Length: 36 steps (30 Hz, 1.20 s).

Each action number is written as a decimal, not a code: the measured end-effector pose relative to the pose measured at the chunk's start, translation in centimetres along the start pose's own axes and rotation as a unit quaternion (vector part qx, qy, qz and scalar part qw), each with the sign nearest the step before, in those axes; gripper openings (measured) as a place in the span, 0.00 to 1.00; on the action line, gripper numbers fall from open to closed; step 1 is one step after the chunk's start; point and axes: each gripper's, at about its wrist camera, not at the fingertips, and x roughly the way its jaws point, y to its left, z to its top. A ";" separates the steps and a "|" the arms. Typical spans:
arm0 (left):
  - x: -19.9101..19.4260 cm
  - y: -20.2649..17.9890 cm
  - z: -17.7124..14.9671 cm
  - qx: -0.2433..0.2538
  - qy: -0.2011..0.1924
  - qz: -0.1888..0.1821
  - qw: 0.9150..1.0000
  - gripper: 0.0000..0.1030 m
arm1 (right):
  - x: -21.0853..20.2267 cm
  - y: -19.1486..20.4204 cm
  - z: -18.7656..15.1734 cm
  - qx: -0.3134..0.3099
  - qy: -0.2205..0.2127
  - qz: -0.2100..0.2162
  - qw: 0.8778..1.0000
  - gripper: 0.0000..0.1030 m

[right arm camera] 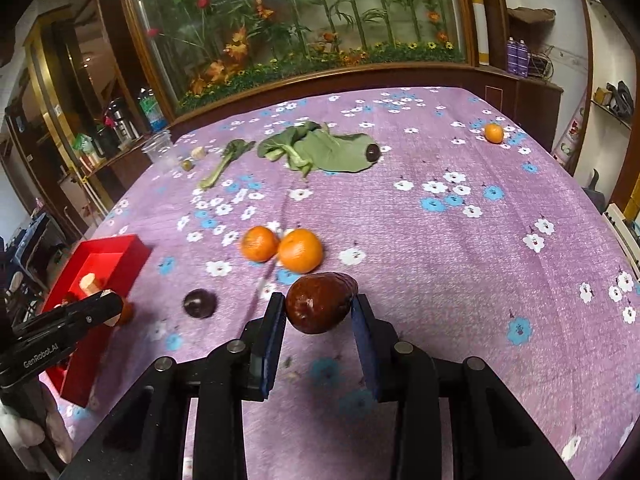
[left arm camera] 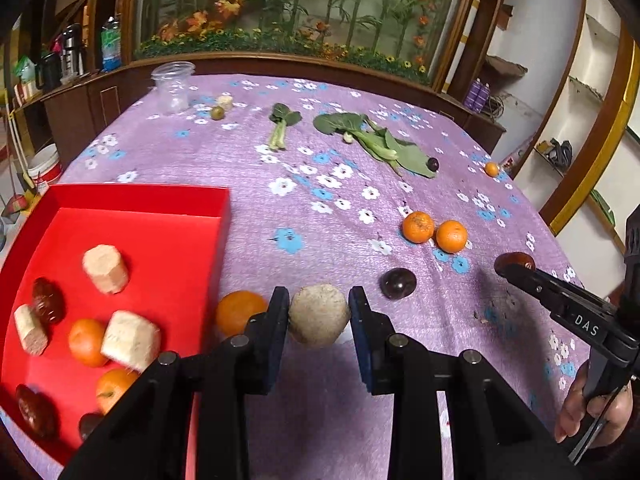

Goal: Organize fruits
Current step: 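Carry the date and root chunk into the red tray and open both tools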

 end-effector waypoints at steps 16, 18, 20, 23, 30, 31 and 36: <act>-5.3 5.2 -1.9 -0.055 -0.039 0.031 0.997 0.29 | -1.5 5.4 -0.9 -0.045 0.000 0.044 0.998 0.35; -5.8 5.7 -2.0 -0.059 -0.044 0.037 0.997 0.29 | -1.8 6.1 -1.0 -0.050 0.001 0.051 0.997 0.35; -6.4 6.4 -2.1 -0.064 -0.052 0.046 0.996 0.29 | -2.0 7.1 -1.1 -0.057 0.002 0.060 0.997 0.35; -7.3 7.3 -2.3 -0.070 -0.062 0.060 0.994 0.29 | -2.3 9.0 -1.2 -0.072 0.005 0.077 0.994 0.36; -8.3 10.4 -2.8 -0.097 -0.072 0.092 0.988 0.29 | -2.0 14.3 -1.5 -0.111 0.023 0.121 0.986 0.36; -8.3 10.9 -3.0 -0.101 -0.072 0.096 0.988 0.29 | -1.8 15.2 -1.5 -0.118 0.028 0.128 0.984 0.36; -8.4 13.0 -3.4 -0.119 -0.071 0.112 0.984 0.29 | -0.4 19.3 -2.0 -0.144 0.054 0.162 0.975 0.36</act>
